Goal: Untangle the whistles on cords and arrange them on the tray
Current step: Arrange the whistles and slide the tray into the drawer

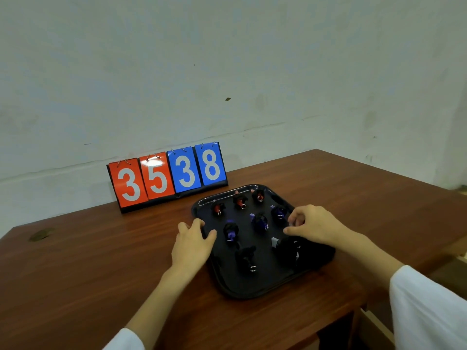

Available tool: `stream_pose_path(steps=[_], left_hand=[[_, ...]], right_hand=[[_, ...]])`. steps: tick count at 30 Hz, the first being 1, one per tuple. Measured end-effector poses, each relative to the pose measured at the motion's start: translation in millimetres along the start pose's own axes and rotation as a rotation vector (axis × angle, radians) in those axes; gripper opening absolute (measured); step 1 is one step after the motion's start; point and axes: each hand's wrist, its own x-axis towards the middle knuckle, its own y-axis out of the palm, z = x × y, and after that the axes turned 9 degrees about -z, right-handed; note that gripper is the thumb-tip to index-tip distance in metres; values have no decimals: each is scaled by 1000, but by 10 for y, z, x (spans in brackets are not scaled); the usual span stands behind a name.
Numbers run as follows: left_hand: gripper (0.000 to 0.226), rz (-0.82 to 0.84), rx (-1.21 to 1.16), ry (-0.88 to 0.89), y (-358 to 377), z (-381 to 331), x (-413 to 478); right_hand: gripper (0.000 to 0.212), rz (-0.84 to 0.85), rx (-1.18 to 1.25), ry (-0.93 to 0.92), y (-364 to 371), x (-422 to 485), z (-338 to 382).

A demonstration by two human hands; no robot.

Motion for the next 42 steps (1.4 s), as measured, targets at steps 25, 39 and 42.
stream_pose_path(steps=[25, 39, 42], left_hand=[[43, -6, -97, 2, 68, 7, -84], [46, 252, -325, -332, -138, 70, 171], [36, 300, -429, -393, -188, 66, 244]], right_hand=[[34, 55, -161, -265, -32, -214, 399], [40, -118, 23, 155, -122, 420, -66], [32, -82, 52, 197, -19, 514, -178]])
